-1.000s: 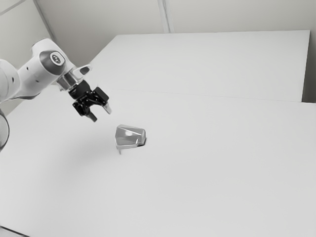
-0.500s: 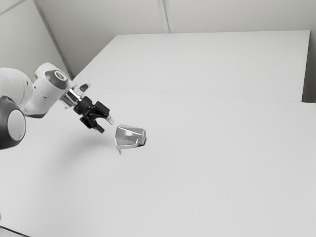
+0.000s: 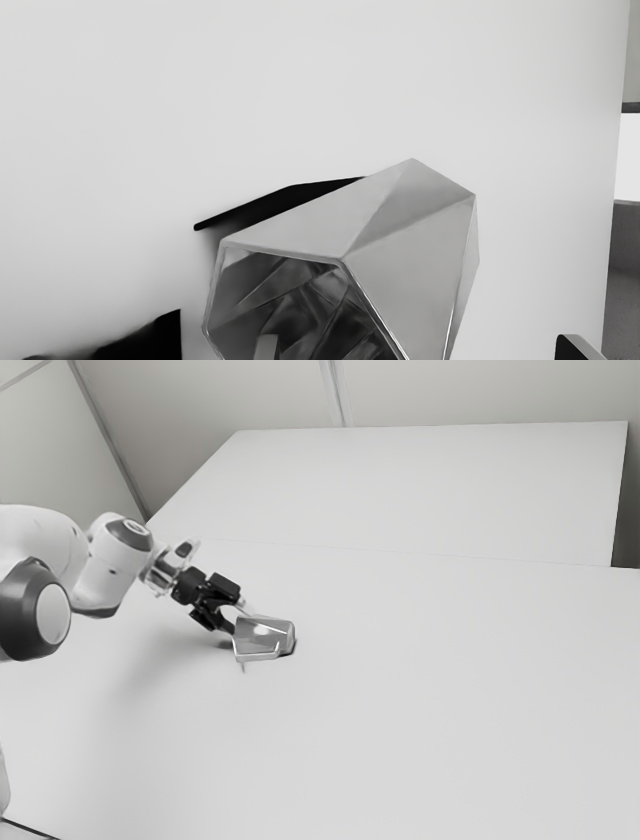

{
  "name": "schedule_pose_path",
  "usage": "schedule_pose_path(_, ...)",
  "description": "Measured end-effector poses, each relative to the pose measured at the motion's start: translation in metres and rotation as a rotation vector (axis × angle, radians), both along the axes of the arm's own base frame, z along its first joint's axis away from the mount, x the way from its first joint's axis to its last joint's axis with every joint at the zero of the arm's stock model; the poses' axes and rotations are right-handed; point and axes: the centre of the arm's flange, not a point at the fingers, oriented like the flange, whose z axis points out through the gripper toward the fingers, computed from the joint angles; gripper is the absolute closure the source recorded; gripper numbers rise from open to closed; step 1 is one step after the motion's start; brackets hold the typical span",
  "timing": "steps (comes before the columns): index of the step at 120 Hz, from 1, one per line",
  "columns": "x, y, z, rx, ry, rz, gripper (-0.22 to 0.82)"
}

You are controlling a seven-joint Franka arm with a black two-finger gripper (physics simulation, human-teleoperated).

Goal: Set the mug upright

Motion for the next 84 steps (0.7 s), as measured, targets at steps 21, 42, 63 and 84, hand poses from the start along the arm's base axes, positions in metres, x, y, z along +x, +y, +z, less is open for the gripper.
schedule_pose_path(21, 0.002, -0.006, -0.010, -0.062, -0.003, -0.004, 0.02)
schedule_pose_path(42, -0.002, -0.007, -0.021, -0.117, 0.012, -0.014, 0.21)
schedule_pose_path(63, -0.005, -0.007, -0.023, -0.147, 0.013, -0.024, 0.47)
schedule_pose_path(84, -0.005, -0.010, -0.021, -0.162, 0.004, -0.037, 0.62)
